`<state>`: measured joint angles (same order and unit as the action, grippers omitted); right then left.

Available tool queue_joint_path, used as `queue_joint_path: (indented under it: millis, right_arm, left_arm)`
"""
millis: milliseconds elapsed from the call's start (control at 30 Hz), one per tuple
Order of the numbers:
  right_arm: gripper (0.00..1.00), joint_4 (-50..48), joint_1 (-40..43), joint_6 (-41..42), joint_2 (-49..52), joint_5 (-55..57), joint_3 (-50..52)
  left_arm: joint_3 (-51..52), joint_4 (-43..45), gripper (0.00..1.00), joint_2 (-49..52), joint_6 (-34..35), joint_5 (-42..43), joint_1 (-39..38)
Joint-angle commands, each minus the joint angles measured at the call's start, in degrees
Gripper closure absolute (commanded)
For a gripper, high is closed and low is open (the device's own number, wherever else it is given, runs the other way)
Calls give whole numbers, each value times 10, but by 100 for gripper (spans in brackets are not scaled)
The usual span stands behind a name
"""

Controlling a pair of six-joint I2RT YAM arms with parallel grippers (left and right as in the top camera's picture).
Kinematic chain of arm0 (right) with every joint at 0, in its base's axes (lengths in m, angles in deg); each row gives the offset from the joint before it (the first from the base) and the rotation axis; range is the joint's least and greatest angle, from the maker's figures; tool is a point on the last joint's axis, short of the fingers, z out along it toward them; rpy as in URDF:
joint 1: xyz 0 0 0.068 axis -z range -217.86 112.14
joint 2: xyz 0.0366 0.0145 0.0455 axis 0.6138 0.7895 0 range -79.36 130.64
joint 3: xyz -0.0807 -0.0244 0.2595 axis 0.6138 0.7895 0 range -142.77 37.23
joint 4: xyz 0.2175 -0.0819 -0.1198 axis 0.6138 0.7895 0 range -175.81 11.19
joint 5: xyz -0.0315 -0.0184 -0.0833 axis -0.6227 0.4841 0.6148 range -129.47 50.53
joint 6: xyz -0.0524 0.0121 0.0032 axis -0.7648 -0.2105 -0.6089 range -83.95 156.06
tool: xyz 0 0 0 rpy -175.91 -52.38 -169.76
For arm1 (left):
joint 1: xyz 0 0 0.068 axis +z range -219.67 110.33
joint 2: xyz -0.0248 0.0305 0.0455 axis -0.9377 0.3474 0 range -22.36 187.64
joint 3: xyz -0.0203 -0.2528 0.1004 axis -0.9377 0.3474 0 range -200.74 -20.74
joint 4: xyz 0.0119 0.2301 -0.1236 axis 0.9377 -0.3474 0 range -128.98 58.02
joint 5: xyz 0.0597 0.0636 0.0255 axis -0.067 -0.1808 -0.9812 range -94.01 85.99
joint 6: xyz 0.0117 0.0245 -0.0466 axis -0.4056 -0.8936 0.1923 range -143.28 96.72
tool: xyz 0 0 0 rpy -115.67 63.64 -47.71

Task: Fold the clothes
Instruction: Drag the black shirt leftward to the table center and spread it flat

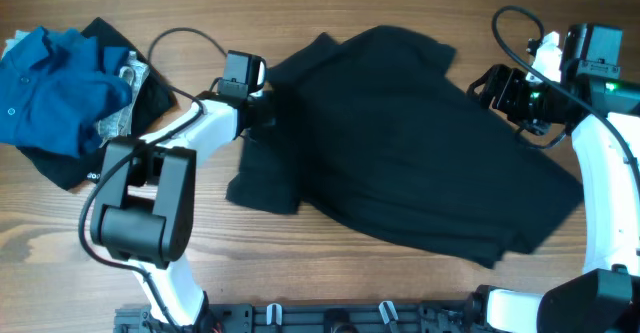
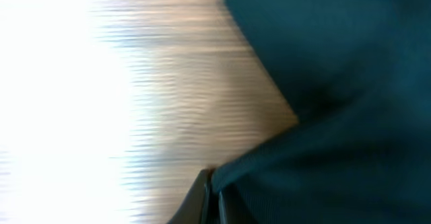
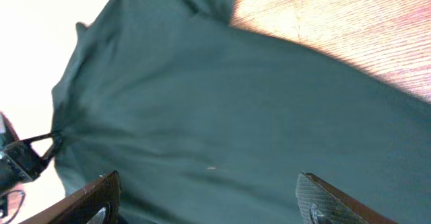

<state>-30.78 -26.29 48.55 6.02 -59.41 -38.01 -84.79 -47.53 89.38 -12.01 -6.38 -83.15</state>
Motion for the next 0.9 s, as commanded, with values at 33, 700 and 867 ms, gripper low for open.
queue_joint_path:
  millis: [33,700,867]
  right_arm:
    - [20,-9,-1,-13,7,34,63]
    - [85,-287,9,127,224,104,213]
    - [96,-433,16,113,224,8,188]
  left_arm:
    - [18,-89,96,12,92,-238,91]
    - [18,-156,17,-276,87,-65,163]
    - [18,-173,16,-305,87,-49,162]
